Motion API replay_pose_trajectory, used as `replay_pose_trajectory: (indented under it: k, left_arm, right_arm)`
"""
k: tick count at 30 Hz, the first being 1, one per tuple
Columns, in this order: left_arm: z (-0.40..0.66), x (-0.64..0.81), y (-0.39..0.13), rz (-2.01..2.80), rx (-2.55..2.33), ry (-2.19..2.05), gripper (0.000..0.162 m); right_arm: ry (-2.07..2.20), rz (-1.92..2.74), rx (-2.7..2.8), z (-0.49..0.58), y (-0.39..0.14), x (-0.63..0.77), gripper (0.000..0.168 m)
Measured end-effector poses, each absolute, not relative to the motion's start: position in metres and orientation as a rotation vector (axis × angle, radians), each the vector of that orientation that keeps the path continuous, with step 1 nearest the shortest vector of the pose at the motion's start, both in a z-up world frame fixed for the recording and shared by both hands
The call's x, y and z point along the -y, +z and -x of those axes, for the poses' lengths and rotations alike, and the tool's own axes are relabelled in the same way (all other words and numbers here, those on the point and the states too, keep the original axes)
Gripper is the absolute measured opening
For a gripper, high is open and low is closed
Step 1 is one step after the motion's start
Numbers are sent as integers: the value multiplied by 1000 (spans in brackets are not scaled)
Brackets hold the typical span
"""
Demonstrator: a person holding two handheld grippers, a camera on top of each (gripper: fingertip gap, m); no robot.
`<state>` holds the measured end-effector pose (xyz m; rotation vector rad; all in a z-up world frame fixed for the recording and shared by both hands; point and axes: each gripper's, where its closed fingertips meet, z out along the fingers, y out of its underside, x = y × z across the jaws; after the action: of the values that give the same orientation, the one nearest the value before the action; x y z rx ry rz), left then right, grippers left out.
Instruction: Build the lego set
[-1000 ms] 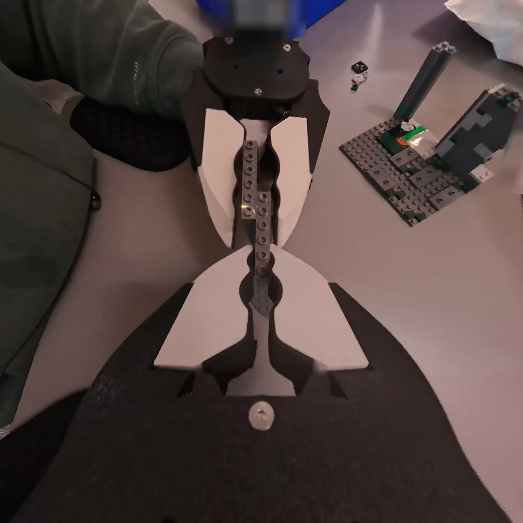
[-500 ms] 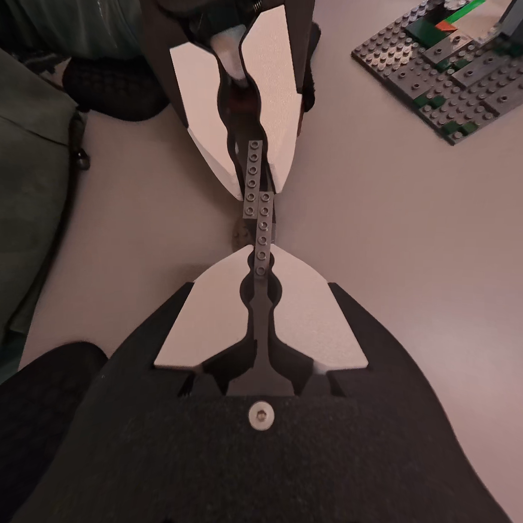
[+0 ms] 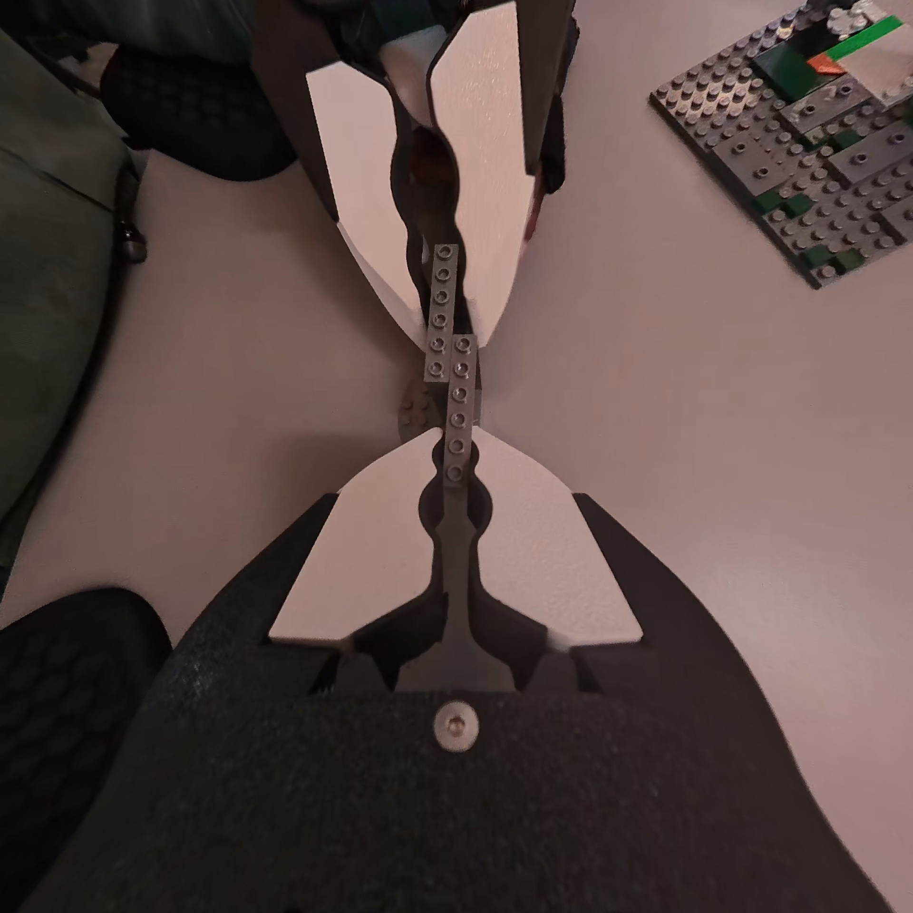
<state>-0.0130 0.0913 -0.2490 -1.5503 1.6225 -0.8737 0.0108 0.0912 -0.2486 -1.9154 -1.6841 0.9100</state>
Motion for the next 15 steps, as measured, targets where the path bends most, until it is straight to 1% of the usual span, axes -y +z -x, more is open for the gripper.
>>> replay_pose_trajectory:
  k: [6, 8, 11, 15]
  left_arm:
    - [13, -89, -250, 1539, -1640, -864, 10]
    - [13, -89, -251, 1535, -1653, -848, 7]
    - [12, -89, -251, 1536, -1656, -850, 7]
    - [13, -89, -252, 1544, -1658, -862, 6]
  right_arm:
    - [896, 1902, 1704, -11, -248, -90, 4]
    - [888, 1902, 1708, -12, -245, -90, 13]
    - [848, 1879, 1722, -11, -231, -92, 19]
    - [659, 1870, 1835, -8, -227, -93, 28]
